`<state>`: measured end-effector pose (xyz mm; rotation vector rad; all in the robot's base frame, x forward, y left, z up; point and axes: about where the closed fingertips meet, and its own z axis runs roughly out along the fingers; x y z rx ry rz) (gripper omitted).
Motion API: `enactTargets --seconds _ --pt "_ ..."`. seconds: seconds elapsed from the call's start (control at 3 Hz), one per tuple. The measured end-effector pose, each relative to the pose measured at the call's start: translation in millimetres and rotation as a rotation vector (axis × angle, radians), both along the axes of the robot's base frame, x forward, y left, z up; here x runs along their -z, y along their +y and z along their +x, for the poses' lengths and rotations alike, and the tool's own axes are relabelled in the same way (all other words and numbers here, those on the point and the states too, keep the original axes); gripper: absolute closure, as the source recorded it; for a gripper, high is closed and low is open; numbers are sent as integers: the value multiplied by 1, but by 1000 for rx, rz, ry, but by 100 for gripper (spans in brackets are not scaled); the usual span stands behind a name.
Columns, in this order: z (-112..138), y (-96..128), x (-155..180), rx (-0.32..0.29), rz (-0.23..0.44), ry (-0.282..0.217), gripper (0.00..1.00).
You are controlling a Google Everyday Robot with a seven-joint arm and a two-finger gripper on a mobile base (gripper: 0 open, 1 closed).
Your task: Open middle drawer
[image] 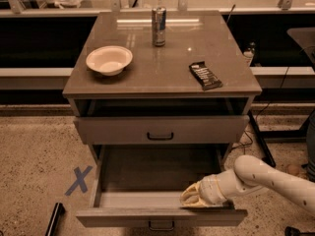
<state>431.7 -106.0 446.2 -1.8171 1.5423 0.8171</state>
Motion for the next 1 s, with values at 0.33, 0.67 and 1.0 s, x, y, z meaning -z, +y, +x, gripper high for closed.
enactTargets --seconds 0.33,0.67,1.0 --pt "-4 -12 -35 58 50 -65 100" --pt "-15 -19 -76 118 95 -107 81" --pt "-15 -20 -76 122 97 -106 58"
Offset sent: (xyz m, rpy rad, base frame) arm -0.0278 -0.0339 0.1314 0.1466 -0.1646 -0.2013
